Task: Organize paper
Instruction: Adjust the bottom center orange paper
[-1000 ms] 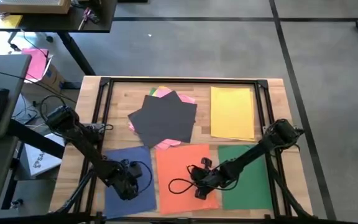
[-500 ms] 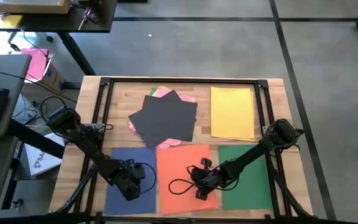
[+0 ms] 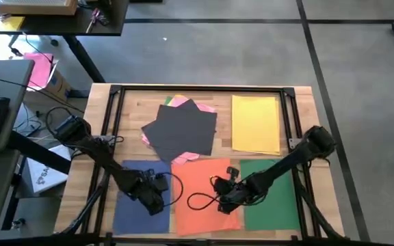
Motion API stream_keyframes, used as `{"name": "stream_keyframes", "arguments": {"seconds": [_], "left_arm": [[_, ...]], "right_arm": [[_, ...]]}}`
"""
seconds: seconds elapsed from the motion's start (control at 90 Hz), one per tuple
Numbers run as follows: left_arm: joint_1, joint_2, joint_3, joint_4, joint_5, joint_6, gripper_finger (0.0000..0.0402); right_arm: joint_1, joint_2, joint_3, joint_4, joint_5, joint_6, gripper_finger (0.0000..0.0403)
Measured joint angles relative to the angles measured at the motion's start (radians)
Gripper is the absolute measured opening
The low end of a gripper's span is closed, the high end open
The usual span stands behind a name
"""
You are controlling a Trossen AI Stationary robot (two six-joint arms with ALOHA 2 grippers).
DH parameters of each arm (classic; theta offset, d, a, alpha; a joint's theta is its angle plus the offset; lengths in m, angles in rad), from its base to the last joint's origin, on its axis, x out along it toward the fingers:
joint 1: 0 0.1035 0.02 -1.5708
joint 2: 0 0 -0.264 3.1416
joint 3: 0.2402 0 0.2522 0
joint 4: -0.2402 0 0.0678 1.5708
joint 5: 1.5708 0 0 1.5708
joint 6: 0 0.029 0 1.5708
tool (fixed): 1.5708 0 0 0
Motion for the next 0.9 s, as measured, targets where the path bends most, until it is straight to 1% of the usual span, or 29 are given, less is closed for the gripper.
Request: {"name": "stream_keyframes", "arguments": {"seconds": [0.122, 0.2, 0.289, 0.4, 0.522, 0.7, 0.9], "left_arm": [[0.050, 0.026, 0.000, 0.044, -0.002, 0.073, 0.0000], [0.082, 0.047, 0.000, 0.090, -0.003, 0.119, 0.0000], [0.112, 0.069, 0.000, 0.129, -0.007, 0.155, 0.0000], [0.141, 0.092, 0.000, 0.139, -0.012, 0.166, 0.0000], [0.163, 0.112, 0.002, 0.145, -0.015, 0.184, 0.0000], [0.181, 0.135, 0.004, 0.180, -0.018, 0.185, 0.0000], [0.185, 0.130, 0.002, 0.212, -0.035, 0.158, 0.0000]], "right_arm": [[-0.014, -0.034, -0.001, -0.250, 0.009, 0.099, 0.0000], [-0.023, -0.033, -0.023, -0.303, 0.027, 0.169, 0.0000], [-0.039, -0.033, -0.078, -0.246, -0.007, 0.195, 0.0000], [-0.056, -0.032, -0.167, -0.099, -0.081, 0.197, 0.0000], [-0.071, -0.038, -0.239, 0.034, -0.120, 0.214, 0.0000], [-0.073, -0.035, -0.246, 0.099, -0.130, 0.214, 0.0000], [-0.076, -0.030, -0.214, 0.067, -0.124, 0.194, 0.0000]]}}
